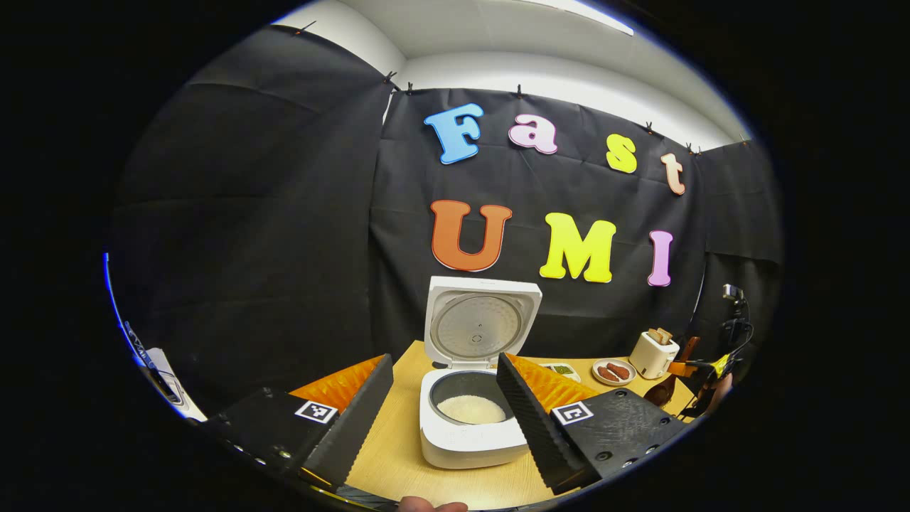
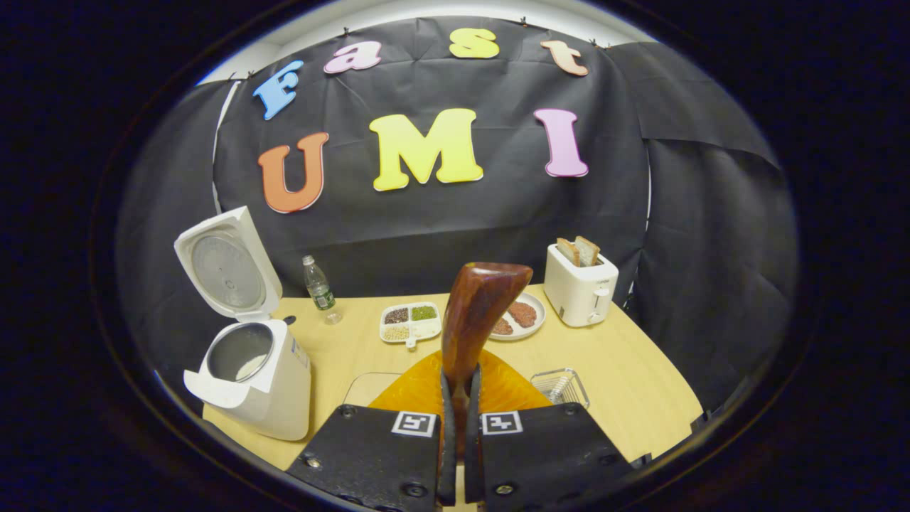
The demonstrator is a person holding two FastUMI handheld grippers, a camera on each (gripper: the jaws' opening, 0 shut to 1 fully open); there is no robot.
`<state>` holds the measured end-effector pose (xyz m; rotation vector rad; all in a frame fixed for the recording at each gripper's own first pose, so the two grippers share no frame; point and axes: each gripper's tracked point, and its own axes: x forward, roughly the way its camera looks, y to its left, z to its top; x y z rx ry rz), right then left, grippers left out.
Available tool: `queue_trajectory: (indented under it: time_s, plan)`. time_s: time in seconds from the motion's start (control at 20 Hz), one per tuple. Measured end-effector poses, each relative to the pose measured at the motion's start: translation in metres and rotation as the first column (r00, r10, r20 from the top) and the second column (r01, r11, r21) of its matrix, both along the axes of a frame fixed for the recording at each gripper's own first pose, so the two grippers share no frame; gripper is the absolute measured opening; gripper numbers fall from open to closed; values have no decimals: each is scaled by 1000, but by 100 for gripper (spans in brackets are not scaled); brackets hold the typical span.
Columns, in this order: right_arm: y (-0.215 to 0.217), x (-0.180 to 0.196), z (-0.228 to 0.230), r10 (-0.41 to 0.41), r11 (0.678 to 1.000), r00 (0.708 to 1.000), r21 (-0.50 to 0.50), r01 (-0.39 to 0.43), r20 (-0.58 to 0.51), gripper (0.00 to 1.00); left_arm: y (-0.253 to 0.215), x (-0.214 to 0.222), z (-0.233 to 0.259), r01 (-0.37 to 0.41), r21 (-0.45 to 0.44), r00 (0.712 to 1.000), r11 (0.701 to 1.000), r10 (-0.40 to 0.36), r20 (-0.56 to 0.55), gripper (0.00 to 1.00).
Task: Close the left gripper, press the button to open the rice cooker; take a wooden spoon from the chopstick holder with the right hand, scoop a spoonful of rice and pour it into the rice cooker, then put the wooden spoon back into the chopstick holder.
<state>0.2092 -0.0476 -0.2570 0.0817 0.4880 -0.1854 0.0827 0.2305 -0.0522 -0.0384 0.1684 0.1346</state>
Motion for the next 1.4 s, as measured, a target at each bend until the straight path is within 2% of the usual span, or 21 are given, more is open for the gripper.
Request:
queue_trajectory:
  time_s: [0.2,0.4,0.5,0.65,0.9,1.05,1.15,1.4]
  plan:
    - [4,13,-56,9,995,998,-102,-16,-70,10,-3,-2,-3,-8,11,1000,1000,9,-16,94]
    - [14,22,-96,52,957,992,-278,-83,-115,10,2,-9,-7,-33,25,999,999,34,-35,94]
    - [20,21,-120,58,946,985,-305,-106,-162,10,5,-14,-11,-48,34,997,998,50,-53,94]
    - [33,23,-132,65,955,983,-275,-111,-170,10,9,-16,-15,-61,39,995,997,64,-73,94]
    - [76,24,-141,102,992,981,-57,-113,-166,10,11,-15,-15,-70,45,994,997,74,-84,94]
    - [89,28,-142,82,994,984,89,-68,-155,10,9,-17,-15,-73,45,993,996,77,-88,94]
    - [95,29,-142,69,981,985,192,-38,-157,10,8,-19,-13,-80,63,992,995,86,-89,94]
    - [99,34,-142,52,897,987,440,22,-155,10,-4,-28,-9,-95,79,991,992,102,-90,94]
